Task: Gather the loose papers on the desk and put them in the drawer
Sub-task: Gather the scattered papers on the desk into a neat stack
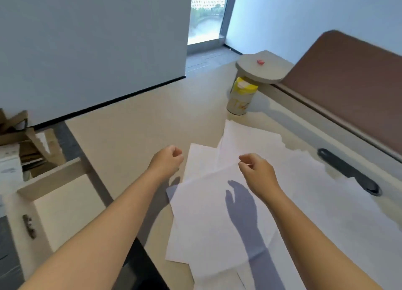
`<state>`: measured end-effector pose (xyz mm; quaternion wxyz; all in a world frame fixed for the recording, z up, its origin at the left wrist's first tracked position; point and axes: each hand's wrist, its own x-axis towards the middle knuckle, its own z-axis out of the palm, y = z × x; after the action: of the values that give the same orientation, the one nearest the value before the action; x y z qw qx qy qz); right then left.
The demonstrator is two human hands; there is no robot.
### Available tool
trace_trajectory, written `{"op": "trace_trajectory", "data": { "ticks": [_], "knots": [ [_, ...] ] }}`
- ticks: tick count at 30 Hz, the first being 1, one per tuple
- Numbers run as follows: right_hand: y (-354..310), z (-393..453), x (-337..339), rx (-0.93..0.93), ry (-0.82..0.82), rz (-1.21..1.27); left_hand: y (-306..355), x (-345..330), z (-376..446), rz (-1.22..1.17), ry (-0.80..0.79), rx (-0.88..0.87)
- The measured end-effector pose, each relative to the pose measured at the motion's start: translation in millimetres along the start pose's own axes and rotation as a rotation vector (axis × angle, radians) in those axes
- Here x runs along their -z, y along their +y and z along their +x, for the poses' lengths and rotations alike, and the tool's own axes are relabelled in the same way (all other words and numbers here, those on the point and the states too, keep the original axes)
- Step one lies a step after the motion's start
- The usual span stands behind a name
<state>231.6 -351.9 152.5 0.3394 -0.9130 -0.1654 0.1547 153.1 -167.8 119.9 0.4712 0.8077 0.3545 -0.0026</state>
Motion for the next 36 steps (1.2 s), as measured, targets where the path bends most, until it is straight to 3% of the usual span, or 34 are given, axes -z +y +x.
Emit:
{"op": "trace_trajectory", "data": {
  "ticks": [3, 8, 12, 16, 21, 25, 27, 30, 33, 36],
  "knots": [
    [62.6, -22.5, 40.1, -0.114, 0.046, -0.043, 17.3, -57.5, -12.2, 0.137, -0.115, -0.051],
    [149.8, -57.8, 60.1, -0.325, 0.046, -0.137, 7.2, -111.9, -28.0, 0.597, -0.138, -0.088],
    [189.6, -80.8, 48.0, -0.522, -0.158, -0.313, -9.6, -125.6, -38.1, 0.767, -0.212, -0.038],
    [195.3, -84.7, 35.9, -0.539, -0.243, -0.324, -1.8, -129.9, -47.4, 0.902, -0.199, -0.034],
    [176.1, -64.3, 17.7, -0.476, -0.189, -0.377, 10.9, -142.5, -63.0, 0.834, -0.178, -0.062],
    [158.6, -58.0, 15.6, -0.399, -0.064, -0.219, 13.6, -136.5, -61.0, 0.569, -0.071, -0.004],
    [158.6, -61.1, 23.0, -0.423, 0.053, -0.218, 13.1, -132.0, -57.4, 0.393, -0.152, 0.042],
    [170.0, -69.6, 35.7, -0.598, 0.114, -0.255, 11.6, -133.5, -56.3, 0.236, -0.293, 0.069],
    [184.4, -72.4, 46.7, -0.696, 0.153, -0.038, 16.0, -148.0, -62.2, 0.268, -0.379, 0.060],
    [190.1, -71.5, 61.0, -0.675, 0.231, 0.370, 24.5, -161.2, -64.2, 0.329, -0.360, -0.003]
  ]
}}
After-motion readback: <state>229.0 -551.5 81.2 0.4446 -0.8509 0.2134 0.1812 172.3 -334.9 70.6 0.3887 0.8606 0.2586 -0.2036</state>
